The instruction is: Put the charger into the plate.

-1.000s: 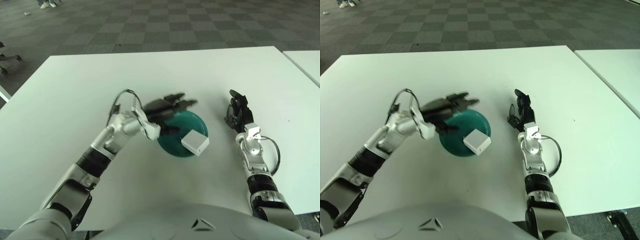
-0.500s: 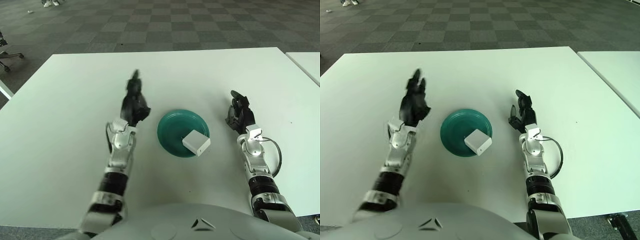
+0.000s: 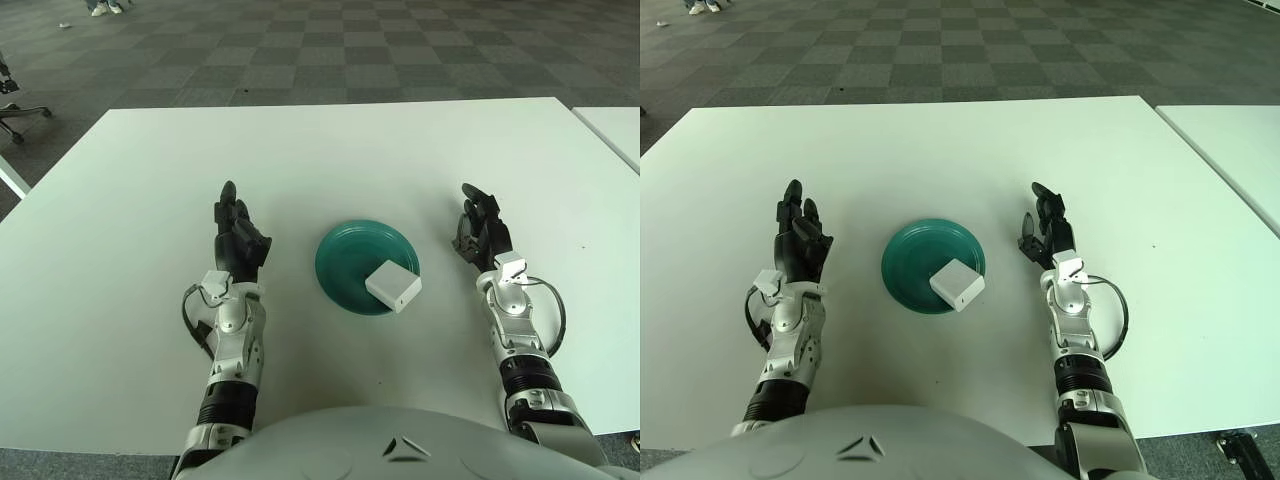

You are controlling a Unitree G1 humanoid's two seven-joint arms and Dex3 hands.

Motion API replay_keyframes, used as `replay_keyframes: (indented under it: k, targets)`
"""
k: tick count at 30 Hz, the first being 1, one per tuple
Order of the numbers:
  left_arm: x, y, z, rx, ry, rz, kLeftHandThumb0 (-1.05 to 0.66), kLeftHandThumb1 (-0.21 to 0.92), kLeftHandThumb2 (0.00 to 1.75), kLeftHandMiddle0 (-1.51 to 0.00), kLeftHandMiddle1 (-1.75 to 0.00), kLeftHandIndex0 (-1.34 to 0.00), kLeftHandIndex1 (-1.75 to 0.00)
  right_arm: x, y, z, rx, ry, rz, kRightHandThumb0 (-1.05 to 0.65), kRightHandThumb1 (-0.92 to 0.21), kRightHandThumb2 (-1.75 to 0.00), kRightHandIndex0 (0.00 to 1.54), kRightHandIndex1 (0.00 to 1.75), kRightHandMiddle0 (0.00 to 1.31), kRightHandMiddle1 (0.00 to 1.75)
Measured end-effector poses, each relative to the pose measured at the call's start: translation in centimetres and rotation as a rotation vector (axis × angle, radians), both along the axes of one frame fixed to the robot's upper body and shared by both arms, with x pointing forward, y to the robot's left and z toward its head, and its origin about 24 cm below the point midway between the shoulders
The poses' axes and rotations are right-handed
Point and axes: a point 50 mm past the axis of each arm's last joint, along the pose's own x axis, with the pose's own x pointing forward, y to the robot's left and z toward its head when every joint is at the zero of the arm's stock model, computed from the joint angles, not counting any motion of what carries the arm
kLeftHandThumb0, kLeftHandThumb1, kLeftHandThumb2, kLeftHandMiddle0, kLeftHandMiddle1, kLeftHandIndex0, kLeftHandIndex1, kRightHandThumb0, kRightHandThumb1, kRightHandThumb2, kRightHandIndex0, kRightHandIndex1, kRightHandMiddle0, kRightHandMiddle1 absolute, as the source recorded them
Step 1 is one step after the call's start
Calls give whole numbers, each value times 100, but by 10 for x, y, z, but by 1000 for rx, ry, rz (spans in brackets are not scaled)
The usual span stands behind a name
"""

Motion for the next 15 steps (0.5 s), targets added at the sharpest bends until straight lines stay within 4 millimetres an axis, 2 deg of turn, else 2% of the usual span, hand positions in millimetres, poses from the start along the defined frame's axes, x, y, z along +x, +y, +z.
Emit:
replay_keyframes:
  k: [5, 11, 15]
  targets:
    - [-5, -6, -1, 45, 6, -38, -104, 92, 105, -6, 0, 0, -26, 0, 0, 1, -1, -3, 7, -90, -92, -91, 16, 0, 0, 57]
    - [-22, -9, -16, 82, 66, -84, -103, 92, 106, -4, 0, 0, -22, 0, 0, 0, -1, -3, 8, -90, -92, -91, 16, 0, 0, 57]
    - [-26, -9, -17, 95, 70, -113, -103, 92, 106, -3, 0, 0, -19, -1, -1, -1, -1, 1, 7, -90, -92, -91, 16, 0, 0, 57]
